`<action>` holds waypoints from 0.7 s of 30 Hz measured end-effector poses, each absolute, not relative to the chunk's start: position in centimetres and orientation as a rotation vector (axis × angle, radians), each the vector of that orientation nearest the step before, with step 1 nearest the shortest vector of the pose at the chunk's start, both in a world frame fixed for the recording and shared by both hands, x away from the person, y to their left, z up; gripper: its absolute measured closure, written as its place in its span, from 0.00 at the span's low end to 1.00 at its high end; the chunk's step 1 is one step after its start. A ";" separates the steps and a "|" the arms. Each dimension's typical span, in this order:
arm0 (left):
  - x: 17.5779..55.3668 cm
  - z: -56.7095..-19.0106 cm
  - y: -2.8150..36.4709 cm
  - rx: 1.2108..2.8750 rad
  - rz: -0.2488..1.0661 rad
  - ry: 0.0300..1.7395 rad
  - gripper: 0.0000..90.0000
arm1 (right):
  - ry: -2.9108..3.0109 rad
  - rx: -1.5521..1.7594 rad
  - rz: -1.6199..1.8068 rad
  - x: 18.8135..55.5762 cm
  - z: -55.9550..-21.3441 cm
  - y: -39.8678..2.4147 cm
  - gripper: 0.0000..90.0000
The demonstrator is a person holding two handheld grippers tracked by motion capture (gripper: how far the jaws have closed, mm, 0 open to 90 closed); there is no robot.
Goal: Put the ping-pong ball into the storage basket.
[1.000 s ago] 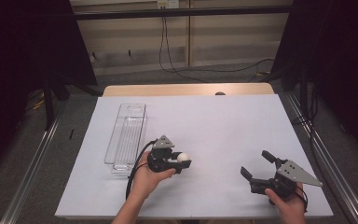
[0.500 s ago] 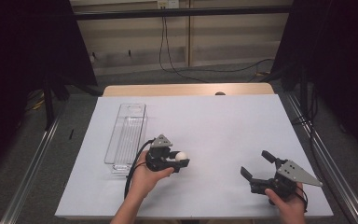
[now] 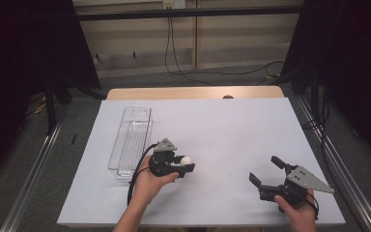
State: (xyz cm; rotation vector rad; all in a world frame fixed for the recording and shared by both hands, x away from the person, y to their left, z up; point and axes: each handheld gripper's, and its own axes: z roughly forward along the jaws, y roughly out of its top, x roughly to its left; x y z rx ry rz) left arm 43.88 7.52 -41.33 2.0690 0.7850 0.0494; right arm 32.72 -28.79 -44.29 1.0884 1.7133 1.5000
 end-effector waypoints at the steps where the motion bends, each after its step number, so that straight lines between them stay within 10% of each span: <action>1: 43.9 -41.3 7.5 2.062 0.047 0.793 0.57 | 1.715 1.090 1.501 32.7 -44.3 -28.8 0.02; 21: 44.1 -40.8 8.4 2.044 0.054 0.807 0.57 | 1.715 1.090 1.501 32.7 -44.3 -28.8 0.02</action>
